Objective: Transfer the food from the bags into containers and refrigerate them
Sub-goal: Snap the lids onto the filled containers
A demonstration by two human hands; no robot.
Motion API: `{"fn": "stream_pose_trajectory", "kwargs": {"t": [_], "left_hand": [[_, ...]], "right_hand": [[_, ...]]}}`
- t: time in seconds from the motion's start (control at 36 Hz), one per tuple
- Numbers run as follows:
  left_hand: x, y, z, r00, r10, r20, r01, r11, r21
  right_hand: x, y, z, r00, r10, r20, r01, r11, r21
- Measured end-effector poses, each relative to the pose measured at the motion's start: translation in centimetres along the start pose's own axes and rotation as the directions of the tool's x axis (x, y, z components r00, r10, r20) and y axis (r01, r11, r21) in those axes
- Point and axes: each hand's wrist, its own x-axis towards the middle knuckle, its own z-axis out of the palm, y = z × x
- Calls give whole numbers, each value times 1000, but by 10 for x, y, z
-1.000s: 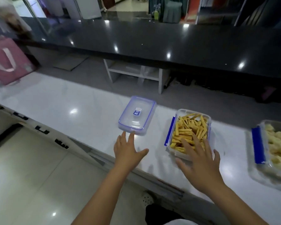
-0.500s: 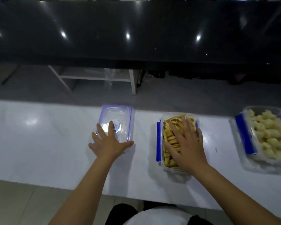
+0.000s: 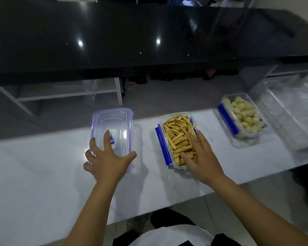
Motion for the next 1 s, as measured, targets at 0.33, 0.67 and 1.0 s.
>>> {"fn": "stream_pose_trajectory", "kwargs": {"t": [0.33,0.67,1.0], "left_hand": [[-33,21,-12,984,173,40,-158,957,-244],[-63,67,-7,981,193,-1,-190,963,-191],[-108,127,34,986,165,-3,-163,973,-162]], "right_hand": [[-8,12,4,997,40,61,-44,997,63],[48,30,-1,965,-149,216,177,978,-115],[8,31,-47,985,-133,108,-29,492,870]]}}
